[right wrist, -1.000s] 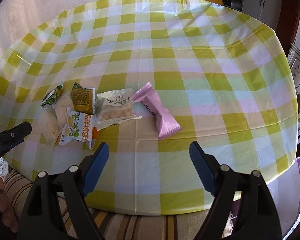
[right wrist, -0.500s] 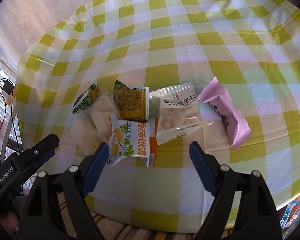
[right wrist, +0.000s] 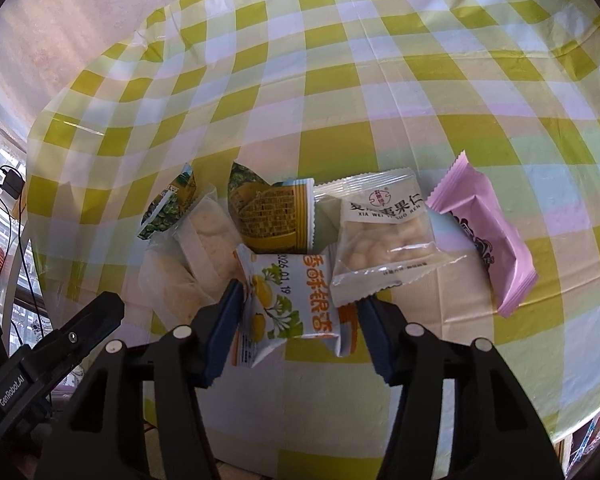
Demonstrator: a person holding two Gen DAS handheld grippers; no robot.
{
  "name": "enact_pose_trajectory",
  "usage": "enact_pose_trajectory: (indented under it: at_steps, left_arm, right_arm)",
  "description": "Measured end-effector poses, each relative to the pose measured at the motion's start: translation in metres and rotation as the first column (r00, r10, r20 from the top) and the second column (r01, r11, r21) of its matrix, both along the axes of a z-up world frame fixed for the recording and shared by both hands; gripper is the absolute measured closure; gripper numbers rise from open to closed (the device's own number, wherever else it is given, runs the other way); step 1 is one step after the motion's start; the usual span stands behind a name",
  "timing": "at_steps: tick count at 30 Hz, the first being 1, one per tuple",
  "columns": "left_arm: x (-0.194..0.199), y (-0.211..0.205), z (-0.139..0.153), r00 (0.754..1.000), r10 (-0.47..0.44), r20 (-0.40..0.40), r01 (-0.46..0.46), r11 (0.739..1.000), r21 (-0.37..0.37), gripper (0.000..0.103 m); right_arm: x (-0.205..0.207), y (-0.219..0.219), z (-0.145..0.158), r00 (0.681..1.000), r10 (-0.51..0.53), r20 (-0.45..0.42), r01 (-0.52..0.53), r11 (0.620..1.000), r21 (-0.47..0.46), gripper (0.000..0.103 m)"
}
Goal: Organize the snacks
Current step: 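Grasp the lemon-print snack packet with the right tool while the left grasps the clear biscuit bag, then carry the lemon packet and biscuit bag into the white box and open both tools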
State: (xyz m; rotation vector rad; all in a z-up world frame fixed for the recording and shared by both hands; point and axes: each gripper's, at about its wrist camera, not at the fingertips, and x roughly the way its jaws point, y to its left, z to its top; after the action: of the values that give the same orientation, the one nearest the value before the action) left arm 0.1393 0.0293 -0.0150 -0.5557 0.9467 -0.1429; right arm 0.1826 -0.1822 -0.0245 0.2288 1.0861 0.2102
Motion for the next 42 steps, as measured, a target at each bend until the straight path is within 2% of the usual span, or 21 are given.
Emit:
enact_pose_trajectory:
  at_steps: [5,7,9,13,17,19,22,27,36,42]
  left_arm:
    - [0.013,-0.011,-0.007,0.999,-0.022,-0.032,0.021,1.000,-0.020,0.048]
    - [0.019,-0.016,-0.010,0.998,-0.022,-0.052,0.022,1.000,-0.007,0.048]
    - [0.023,-0.023,-0.009,0.998,-0.023,-0.060,0.024,1.000,0.012,0.048]
    - [0.033,-0.036,-0.012,0.995,-0.023,-0.093,0.029,0.997,0.065,0.048]
    - [0.038,-0.053,-0.010,0.994,-0.048,-0.099,0.064,0.983,0.172,0.047]
    - [0.039,-0.060,-0.010,0.993,-0.064,-0.104,0.086,0.971,0.222,0.054]
    - [0.038,-0.066,-0.010,0.991,-0.085,-0.105,0.109,0.963,0.248,0.062]
    - [0.032,-0.060,-0.008,0.992,-0.075,-0.099,0.097,0.964,0.246,0.068]
    - [0.012,-0.039,0.005,0.999,-0.012,-0.052,0.022,0.980,0.197,0.068]
    - [0.002,-0.035,0.017,1.000,-0.003,0.000,0.003,0.984,0.176,0.068]
  right_arm:
    - [-0.003,-0.001,0.000,1.000,-0.002,0.020,0.003,1.000,-0.026,0.057]
    - [-0.006,-0.003,0.003,0.999,-0.003,0.038,0.004,1.000,-0.029,0.064]
    - [-0.009,-0.002,0.004,0.999,-0.006,0.046,0.009,0.998,-0.058,0.064]
    - [-0.012,-0.005,0.004,0.999,-0.012,0.048,0.015,0.997,-0.072,0.065]
    - [-0.017,-0.011,0.005,0.998,-0.034,0.045,0.038,0.996,-0.085,0.066]
    - [-0.019,-0.011,0.005,0.998,-0.039,0.045,0.043,0.995,-0.094,0.066]
    - [-0.021,-0.011,0.007,0.998,-0.040,0.050,0.045,0.993,-0.111,0.066]
    - [-0.026,-0.008,0.013,0.997,-0.032,0.070,0.042,0.989,-0.139,0.067]
    - [-0.038,-0.012,0.025,0.995,-0.035,0.090,0.049,0.987,-0.150,0.067]
    - [-0.043,-0.012,0.031,0.995,-0.035,0.096,0.050,0.986,-0.157,0.068]
